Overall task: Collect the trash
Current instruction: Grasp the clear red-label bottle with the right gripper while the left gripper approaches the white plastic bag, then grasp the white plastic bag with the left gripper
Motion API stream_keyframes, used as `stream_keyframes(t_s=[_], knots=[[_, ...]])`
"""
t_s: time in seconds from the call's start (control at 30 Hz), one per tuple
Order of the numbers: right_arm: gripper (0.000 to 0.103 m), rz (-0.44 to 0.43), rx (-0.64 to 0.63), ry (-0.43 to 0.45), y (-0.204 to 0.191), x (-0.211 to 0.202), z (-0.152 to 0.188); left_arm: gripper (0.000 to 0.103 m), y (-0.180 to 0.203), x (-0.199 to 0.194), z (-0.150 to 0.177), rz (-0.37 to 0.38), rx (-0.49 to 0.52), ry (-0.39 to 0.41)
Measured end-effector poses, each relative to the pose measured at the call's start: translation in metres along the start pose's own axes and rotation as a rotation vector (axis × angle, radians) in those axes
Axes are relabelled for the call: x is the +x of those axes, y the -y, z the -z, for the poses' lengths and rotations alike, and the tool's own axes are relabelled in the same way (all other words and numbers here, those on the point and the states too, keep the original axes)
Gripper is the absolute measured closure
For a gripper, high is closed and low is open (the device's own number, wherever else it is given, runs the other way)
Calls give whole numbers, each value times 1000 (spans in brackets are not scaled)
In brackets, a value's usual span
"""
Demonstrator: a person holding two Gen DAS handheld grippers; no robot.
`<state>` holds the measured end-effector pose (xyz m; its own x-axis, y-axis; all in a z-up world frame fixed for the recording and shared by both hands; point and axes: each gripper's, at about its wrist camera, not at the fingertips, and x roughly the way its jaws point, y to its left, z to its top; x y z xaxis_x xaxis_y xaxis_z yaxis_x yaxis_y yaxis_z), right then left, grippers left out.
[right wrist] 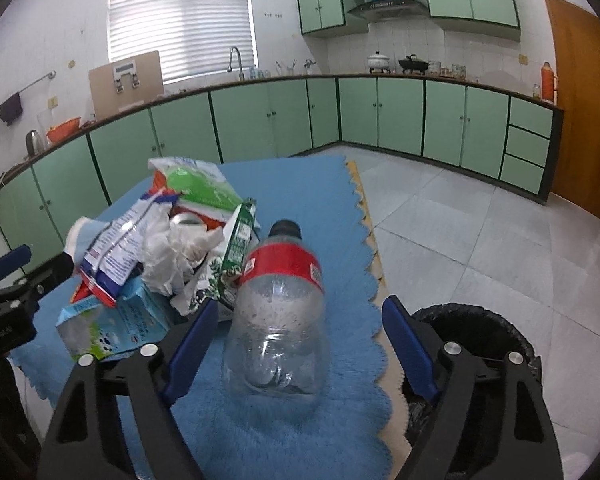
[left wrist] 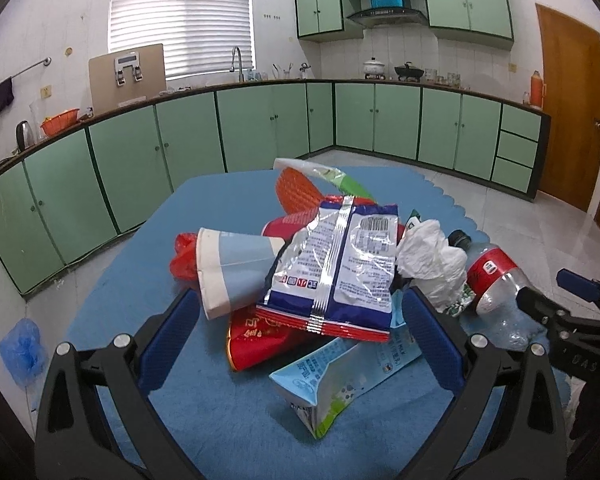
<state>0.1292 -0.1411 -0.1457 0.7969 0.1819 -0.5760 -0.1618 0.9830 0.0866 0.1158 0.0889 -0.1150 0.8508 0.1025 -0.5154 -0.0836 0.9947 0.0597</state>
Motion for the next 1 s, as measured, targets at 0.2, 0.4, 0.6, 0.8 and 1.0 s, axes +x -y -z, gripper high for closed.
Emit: stream_keyframes(t_s=[0.2,0.4,0.6,0.8,1.0], knots=[[25,-16,6,-51,1,19,3,5,-4,12,0,3,-8,-16],[32,-42,5,-105,-3,34,2,5,-2,17,-2,12,-4,-21],[40,-76,23,-137,-2,40,4,5,-1,21,-2,20,-10,-31],[41,-77,33,-142,1,39,2,5,4,19,-5,40,-12,-26],[42,-36,38,-127,9,31,1,5,21,21,-13,111,-3,-21]])
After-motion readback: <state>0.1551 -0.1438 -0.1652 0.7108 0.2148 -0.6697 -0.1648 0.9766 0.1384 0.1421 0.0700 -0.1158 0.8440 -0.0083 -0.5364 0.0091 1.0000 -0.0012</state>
